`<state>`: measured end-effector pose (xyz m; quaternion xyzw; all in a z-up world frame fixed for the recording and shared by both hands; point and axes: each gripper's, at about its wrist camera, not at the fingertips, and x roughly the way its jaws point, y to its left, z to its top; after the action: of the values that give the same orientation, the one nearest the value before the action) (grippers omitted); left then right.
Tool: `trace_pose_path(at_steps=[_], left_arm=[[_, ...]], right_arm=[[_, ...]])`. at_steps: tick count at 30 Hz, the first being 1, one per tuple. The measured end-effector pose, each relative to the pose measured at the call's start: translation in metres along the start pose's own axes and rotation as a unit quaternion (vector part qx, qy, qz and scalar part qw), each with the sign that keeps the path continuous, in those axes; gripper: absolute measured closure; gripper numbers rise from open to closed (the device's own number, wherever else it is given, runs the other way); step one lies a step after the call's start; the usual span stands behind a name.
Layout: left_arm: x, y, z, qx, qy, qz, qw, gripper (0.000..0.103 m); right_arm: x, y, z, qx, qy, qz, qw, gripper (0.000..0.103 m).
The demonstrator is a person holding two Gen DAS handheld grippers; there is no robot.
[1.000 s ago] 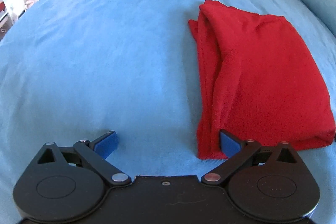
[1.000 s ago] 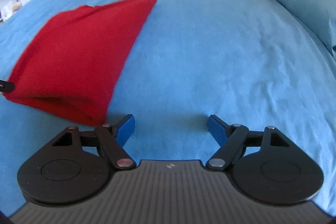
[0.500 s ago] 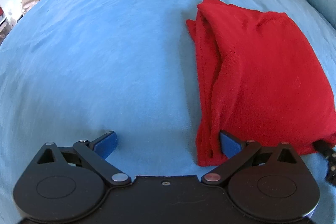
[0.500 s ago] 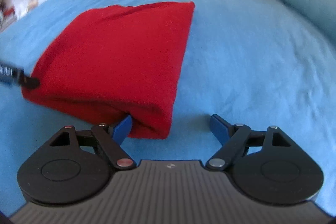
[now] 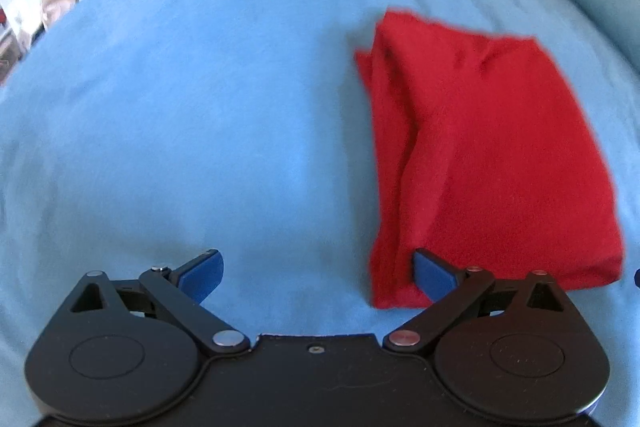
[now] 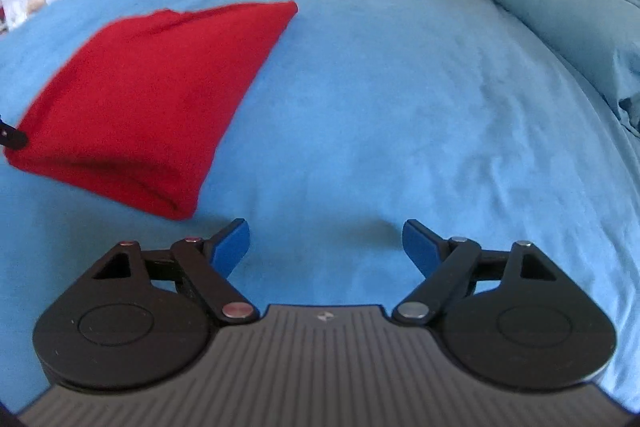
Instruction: Fold small clothes
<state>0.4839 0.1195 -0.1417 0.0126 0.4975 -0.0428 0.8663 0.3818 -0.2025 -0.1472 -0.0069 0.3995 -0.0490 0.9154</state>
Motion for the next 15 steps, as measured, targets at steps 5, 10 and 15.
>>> trace_pose_path(at_steps=[5,10,15], left_arm=[[-0.037,-0.005,0.039,0.034,-0.052,-0.042,0.9972,0.0],[0.012,-0.012,0.082,0.034,0.009,-0.133,0.9905,0.001],[0.053,-0.012,0.091,0.005,0.027,-0.162,0.9865,0.009]], right_arm=[[-0.007,-0.027,0.064,0.06,0.017,0.127,0.99,0.0],[0.036,-0.024,0.116,0.11,0.062,0.19,0.974,0.0],[0.096,-0.018,0.125,0.159,0.1,0.209,0.96,0.0]])
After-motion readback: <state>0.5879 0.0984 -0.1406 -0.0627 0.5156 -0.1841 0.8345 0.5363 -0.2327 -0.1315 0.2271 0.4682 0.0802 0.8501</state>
